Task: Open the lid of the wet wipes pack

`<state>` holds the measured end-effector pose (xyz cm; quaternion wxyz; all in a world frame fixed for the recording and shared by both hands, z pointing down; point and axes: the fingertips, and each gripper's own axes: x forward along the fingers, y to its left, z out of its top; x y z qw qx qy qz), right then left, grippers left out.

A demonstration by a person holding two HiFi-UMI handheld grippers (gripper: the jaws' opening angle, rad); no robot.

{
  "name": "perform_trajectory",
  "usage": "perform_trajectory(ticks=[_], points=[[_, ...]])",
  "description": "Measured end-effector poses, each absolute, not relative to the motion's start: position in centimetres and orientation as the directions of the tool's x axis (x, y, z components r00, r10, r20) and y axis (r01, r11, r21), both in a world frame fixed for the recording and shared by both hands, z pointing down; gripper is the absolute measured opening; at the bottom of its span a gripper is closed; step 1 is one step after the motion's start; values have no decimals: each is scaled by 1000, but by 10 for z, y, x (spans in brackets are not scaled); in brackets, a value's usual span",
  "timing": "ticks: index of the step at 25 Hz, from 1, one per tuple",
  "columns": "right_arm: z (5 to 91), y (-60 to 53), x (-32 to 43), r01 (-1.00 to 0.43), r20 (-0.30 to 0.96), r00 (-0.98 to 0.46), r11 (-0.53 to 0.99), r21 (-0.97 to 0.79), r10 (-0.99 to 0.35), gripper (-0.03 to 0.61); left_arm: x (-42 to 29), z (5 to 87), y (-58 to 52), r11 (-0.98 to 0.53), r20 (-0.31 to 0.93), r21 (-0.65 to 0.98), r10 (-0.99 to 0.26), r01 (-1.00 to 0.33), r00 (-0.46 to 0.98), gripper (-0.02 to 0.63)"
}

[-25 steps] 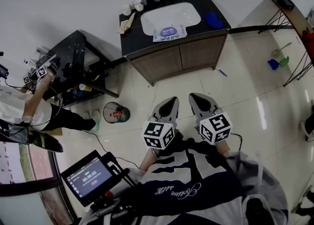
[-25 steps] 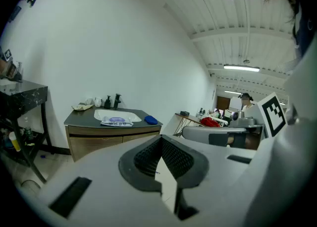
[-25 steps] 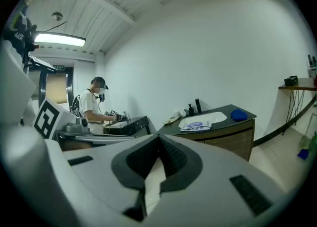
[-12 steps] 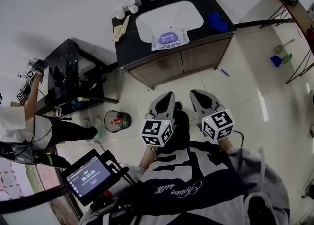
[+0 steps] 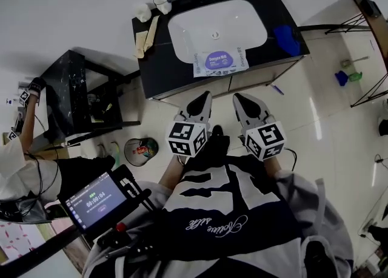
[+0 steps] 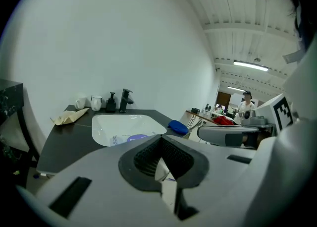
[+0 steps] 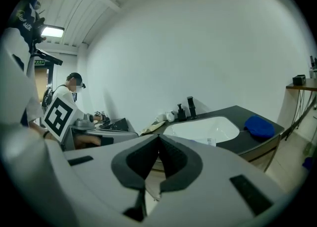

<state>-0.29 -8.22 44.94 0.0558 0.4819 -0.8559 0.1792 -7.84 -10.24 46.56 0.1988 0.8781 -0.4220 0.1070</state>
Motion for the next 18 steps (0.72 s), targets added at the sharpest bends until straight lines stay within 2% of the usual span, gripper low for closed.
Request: perform_trajectory(ticks=[9,18], points=[[478,-123,-7,-831,387,-556,500,-244,-736,-3,-79,524,-155,-520,439,282,-677,-806,590,-2],[510,-173,1,-754,468,-639,615,-229,-610,14,-78,572,-208,-393,525,258,-710,-883,470,-2]])
